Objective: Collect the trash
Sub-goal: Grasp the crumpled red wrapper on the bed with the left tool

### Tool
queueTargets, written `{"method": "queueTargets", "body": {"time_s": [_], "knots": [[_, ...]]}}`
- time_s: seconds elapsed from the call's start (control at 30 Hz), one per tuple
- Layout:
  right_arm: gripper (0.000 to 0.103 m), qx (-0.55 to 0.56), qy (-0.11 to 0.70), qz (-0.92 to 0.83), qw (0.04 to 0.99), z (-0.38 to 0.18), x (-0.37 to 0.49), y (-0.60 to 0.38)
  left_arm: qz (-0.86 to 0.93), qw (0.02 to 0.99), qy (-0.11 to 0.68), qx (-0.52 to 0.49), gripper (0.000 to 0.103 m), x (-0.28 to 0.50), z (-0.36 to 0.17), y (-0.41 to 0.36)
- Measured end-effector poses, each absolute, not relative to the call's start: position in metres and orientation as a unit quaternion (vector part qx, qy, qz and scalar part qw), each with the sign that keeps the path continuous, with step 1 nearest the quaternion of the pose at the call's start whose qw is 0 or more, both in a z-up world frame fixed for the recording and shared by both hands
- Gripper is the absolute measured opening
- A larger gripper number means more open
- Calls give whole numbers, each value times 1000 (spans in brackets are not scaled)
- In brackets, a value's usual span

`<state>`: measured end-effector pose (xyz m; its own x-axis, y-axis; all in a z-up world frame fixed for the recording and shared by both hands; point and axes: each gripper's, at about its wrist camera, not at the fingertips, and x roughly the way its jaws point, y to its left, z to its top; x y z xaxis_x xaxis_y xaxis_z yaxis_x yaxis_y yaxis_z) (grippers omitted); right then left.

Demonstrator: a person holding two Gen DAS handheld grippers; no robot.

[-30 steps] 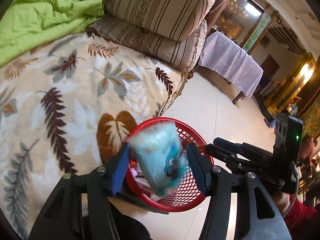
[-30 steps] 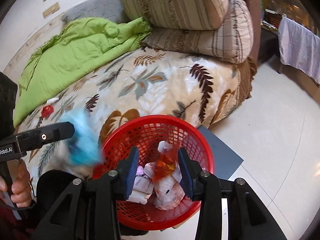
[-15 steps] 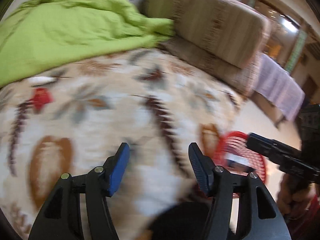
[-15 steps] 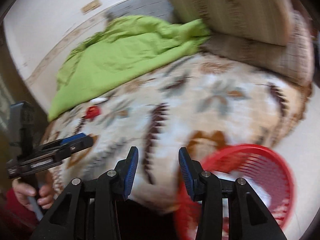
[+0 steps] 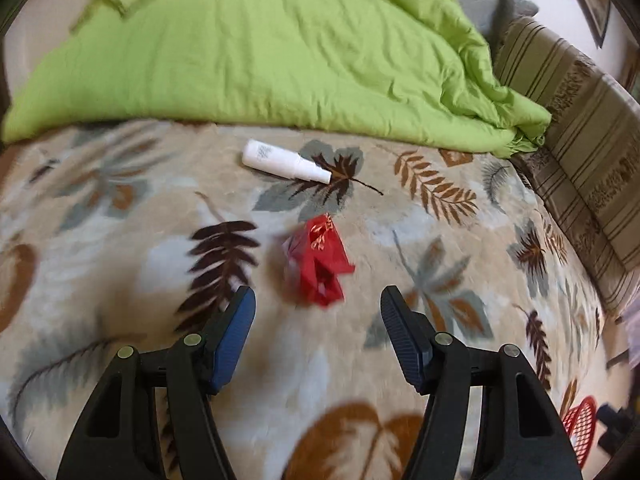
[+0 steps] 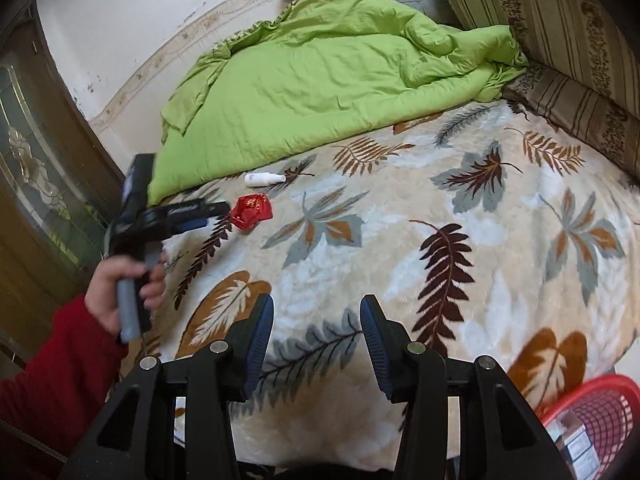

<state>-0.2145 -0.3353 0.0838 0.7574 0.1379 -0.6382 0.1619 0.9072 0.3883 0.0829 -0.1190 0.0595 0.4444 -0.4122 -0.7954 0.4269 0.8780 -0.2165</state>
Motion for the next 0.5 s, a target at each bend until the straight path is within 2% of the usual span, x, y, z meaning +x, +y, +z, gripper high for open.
{"method": "queueTargets", "body": {"time_s": [0.1, 0.17, 0.2, 0.33, 0.5], "knots": [[49, 225, 358, -6, 906, 81, -202, -343, -243, 837, 490, 2, 63, 107, 35, -134], [49, 232, 363, -1, 903, 82, -192, -348, -236, 832, 501, -2, 40, 117, 20, -138], [49, 232, 364, 2, 902, 83, -187, -348, -241, 829, 505, -5, 34, 118, 16, -138], [49, 204, 363, 19, 909, 91, -151, -343, -239, 849, 472, -6, 33, 89, 27, -119], [54, 159, 388, 79, 904, 87, -61, -324, -205, 881, 427, -8, 33, 26, 56, -78]]}}
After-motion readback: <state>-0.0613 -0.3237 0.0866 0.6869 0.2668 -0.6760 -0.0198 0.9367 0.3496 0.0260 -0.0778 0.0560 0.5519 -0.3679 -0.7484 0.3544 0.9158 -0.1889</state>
